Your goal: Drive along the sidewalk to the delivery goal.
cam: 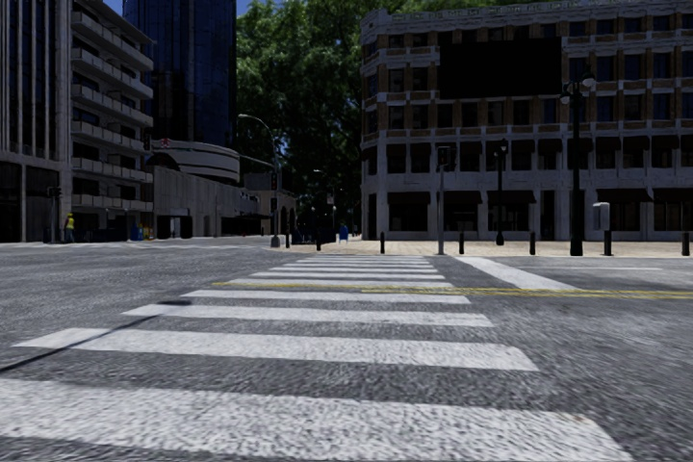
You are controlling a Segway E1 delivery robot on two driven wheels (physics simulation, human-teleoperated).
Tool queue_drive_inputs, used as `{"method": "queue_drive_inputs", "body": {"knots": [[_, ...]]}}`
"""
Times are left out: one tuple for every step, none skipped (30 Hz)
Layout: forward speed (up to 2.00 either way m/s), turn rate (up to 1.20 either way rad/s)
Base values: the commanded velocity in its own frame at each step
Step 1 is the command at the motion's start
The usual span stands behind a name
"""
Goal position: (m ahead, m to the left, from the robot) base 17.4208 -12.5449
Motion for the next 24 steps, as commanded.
{"method": "queue_drive_inputs", "body": {"knots": [[2.0, -0.46], [2.0, -0.43], [2.0, -0.43], [2.0, -0.42], [2.0, -0.41], [2.0, -0.41], [2.0, -0.41], [2.0, -0.41], [2.0, -0.38], [2.0, -0.38], [2.0, -0.09], [2.0, 0.0], [2.0, 0.0], [2.0, 0.0], [2.0, 0.0], [2.0, 0.0], [2.0, 0.0], [2.0, 0.0], [2.0, 0.0], [2.0, 0.0], [2.0, 0.0], [2.0, 0.0], [2.0, 0.0], [2.0, 0.0]]}}
